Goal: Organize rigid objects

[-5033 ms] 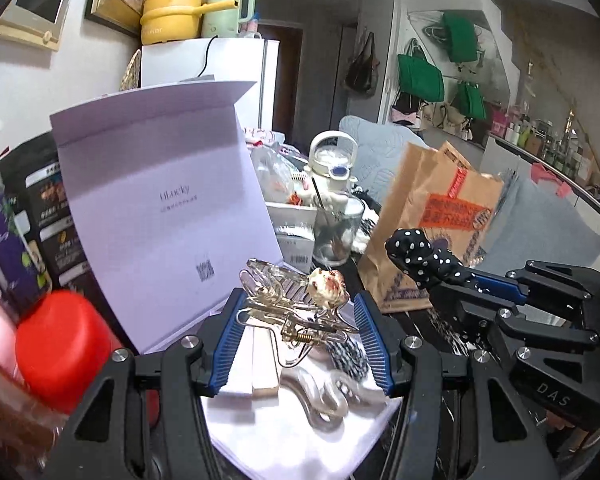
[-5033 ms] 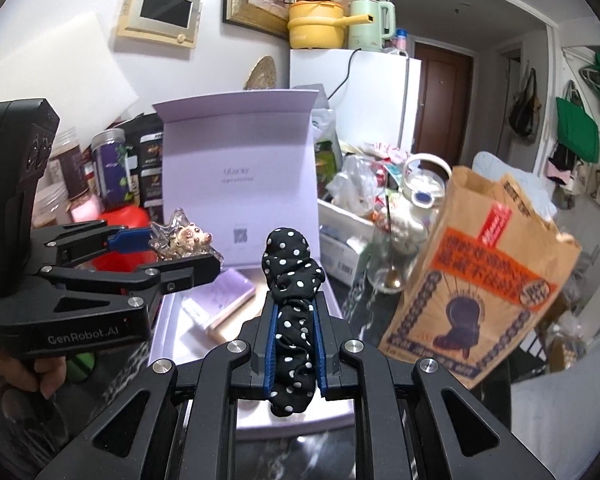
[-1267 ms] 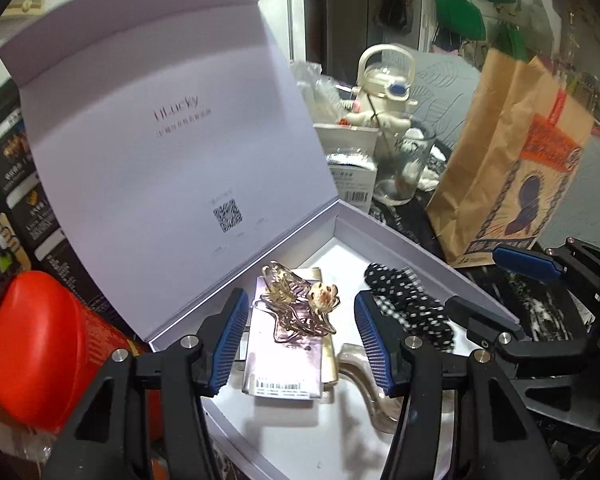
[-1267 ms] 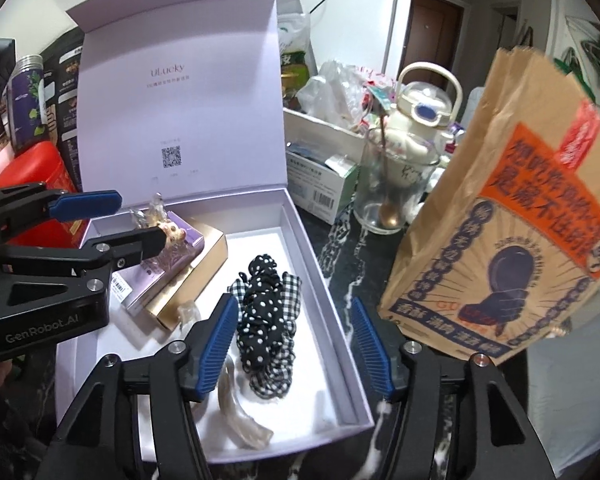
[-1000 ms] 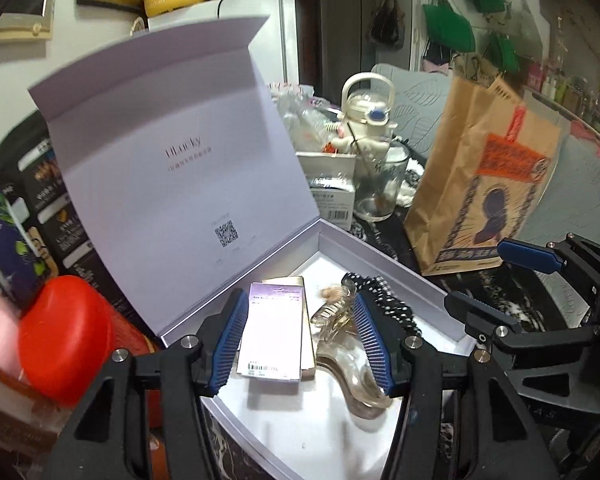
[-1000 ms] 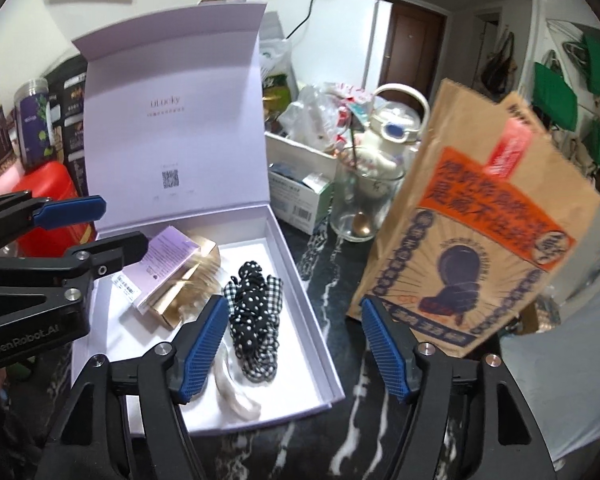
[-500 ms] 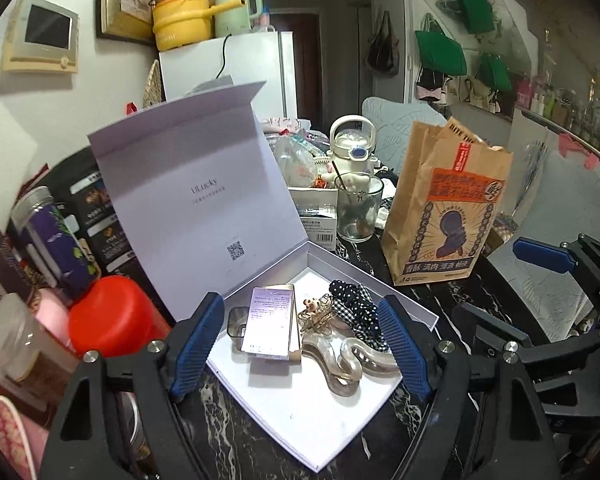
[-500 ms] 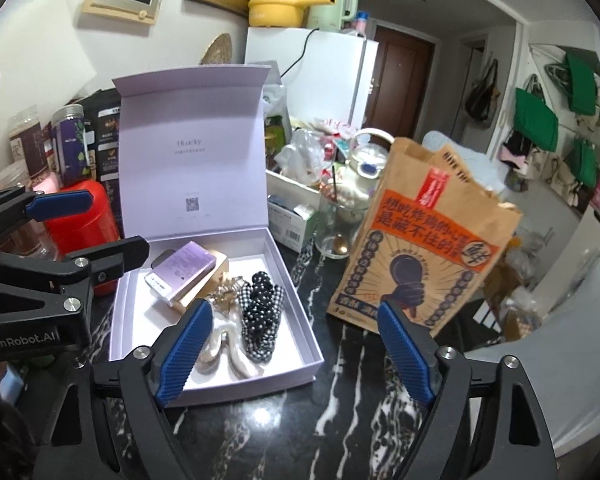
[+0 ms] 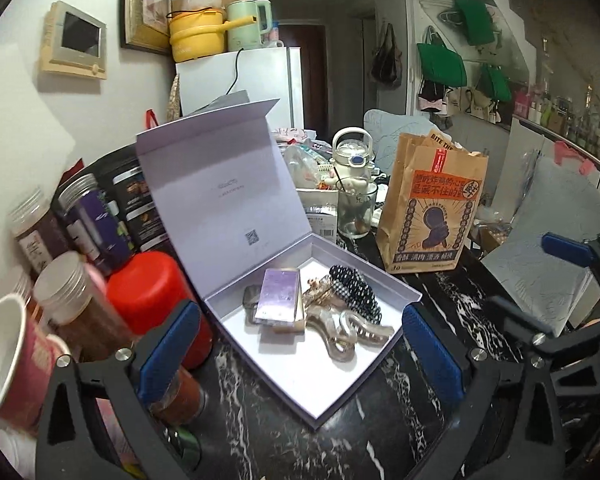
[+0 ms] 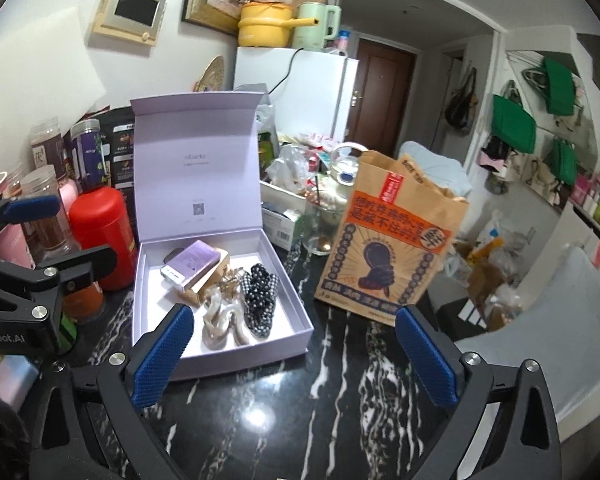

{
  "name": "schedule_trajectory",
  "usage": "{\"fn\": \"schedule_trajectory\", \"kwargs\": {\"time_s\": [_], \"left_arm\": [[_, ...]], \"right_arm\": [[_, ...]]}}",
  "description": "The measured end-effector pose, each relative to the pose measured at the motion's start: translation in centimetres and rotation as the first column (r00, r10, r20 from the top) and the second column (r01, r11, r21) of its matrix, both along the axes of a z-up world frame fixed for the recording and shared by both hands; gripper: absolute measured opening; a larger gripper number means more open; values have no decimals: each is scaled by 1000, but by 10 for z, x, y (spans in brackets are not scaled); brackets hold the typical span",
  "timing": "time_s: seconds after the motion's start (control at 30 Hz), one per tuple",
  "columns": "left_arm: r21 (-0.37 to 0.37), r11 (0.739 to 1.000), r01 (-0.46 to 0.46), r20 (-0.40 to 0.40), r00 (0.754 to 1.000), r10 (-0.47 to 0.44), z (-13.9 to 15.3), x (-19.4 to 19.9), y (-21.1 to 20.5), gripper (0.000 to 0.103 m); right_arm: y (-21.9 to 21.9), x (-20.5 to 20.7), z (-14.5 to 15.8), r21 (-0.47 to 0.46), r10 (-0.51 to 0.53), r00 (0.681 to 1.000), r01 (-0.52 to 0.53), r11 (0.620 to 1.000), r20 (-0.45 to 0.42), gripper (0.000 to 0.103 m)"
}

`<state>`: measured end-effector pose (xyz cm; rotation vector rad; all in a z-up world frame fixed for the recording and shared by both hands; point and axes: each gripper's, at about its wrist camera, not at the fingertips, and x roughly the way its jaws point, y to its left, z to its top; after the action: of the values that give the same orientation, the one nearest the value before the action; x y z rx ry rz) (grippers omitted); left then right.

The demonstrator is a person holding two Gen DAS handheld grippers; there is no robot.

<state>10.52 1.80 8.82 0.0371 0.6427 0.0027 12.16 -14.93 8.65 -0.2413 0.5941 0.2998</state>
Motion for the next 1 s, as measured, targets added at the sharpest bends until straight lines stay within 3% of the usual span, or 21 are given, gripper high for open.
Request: {"fn": "schedule_trajectory", "kwargs": {"time_s": [0.5,0.67,1.0], "left_arm": [[37,997,-63,-40,997,64,-25,-48,5,103],[-7,998,-70,-77,995,70,-40,-55,12,103],[-9,997,-77,-99,992,75,-59,-65,15,103]], "right_arm": [[-8,-46,-19,31,-32,999,33,999,-32,102],[-6,-55,-28,23,-39,998,40,999,-45,102],[0,-67,-45,49,-14,997,18,999,-75,102]]}}
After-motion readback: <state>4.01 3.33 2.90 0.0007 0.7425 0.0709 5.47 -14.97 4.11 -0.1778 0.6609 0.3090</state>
